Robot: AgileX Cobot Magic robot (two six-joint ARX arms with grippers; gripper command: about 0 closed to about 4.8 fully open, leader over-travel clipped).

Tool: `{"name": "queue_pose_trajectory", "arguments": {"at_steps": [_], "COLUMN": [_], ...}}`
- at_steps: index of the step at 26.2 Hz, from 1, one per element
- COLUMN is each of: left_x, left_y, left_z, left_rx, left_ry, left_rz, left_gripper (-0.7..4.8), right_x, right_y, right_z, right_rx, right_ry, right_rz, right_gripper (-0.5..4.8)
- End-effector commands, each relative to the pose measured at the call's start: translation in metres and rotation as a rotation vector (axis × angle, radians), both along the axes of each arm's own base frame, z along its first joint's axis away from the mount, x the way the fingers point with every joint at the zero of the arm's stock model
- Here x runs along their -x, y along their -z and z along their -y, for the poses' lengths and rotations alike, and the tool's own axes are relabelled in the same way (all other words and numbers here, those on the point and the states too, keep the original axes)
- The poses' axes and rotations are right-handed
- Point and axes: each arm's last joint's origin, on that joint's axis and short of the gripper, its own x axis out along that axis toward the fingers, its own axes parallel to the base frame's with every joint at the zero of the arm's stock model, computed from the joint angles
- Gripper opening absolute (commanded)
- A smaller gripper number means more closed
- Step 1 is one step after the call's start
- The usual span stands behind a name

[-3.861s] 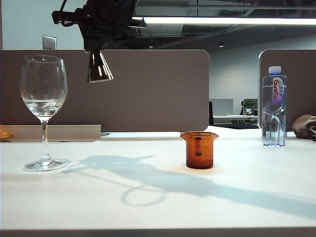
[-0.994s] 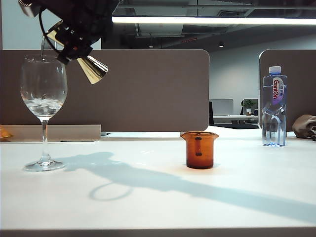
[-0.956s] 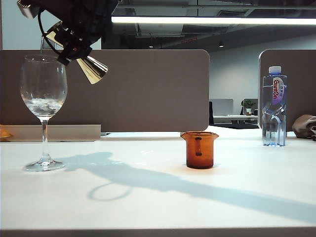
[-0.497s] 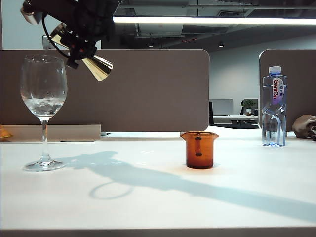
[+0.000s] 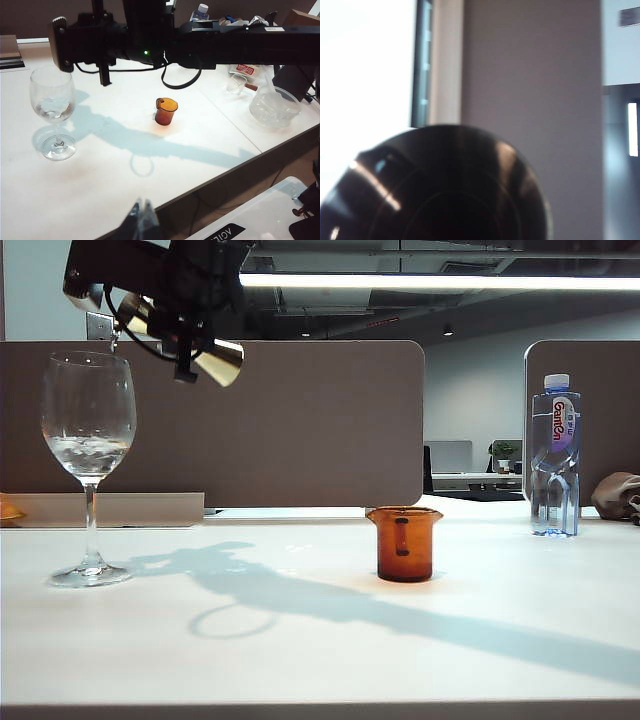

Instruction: Pick up the small amber measuring cup and pour the water in it into the jigger, then pick up the jigger and pour the water in it into the wine glass.

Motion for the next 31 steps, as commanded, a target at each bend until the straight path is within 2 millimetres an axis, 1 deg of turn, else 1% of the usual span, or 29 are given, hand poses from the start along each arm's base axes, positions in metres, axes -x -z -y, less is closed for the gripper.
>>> {"name": "queue_pose_trajectory", "arguments": {"at_steps": [1, 5, 9, 11, 16, 20, 23, 26, 28, 31], "left_x": [0.001, 0.001, 0.001, 0.001, 0.001, 0.001, 0.001, 0.001, 0.001, 0.001], "left_y": [0.0, 0.0, 0.0, 0.0, 0.0, 0.0, 0.0, 0.0, 0.0, 0.0], "left_z": [0.0, 0.0, 0.0, 0.0, 0.0, 0.0, 0.0, 0.0, 0.0, 0.0], "left_rx": [0.0, 0.0, 0.0, 0.0, 0.0, 0.0, 0.0, 0.0, 0.0, 0.0], "left_ry": [0.003, 0.003, 0.003, 0.003, 0.003, 0.003, 0.003, 0.003, 0.003, 0.003], "left_rz": [-0.003, -0.003, -0.003, -0.003, -0.003, -0.003, -0.003, -0.003, -0.003, -0.003], "left_gripper": [-0.02, -0.02, -0.02, -0.02, -0.02, -0.02, -0.02, -0.02, -0.02, -0.02], "right_x": [0.001, 0.001, 0.002, 0.002, 0.004, 0.005, 0.005, 0.005, 0.004, 0.001], "right_y": [-0.018, -0.028, -0.033, -0.034, -0.034, -0.044, -0.045, -0.045, -0.044, -0.04], "right_z": [-0.001, -0.001, -0.002, -0.002, -0.005, -0.005, -0.005, -0.004, -0.004, -0.001], "right_rx": [-0.029, -0.027, -0.018, -0.004, 0.063, 0.009, 0.012, -0.002, -0.071, -0.195], "right_ry": [-0.007, -0.029, -0.05, -0.055, -0.127, -0.12, -0.118, -0.117, -0.089, -0.004], "right_rz": [0.102, 0.151, 0.214, 0.227, 0.287, 0.364, 0.388, 0.377, 0.307, 0.178], "right_gripper": [0.22, 0.2, 0.15, 0.02, 0.0, 0.0, 0.0, 0.0, 0.0, 0.0]}}
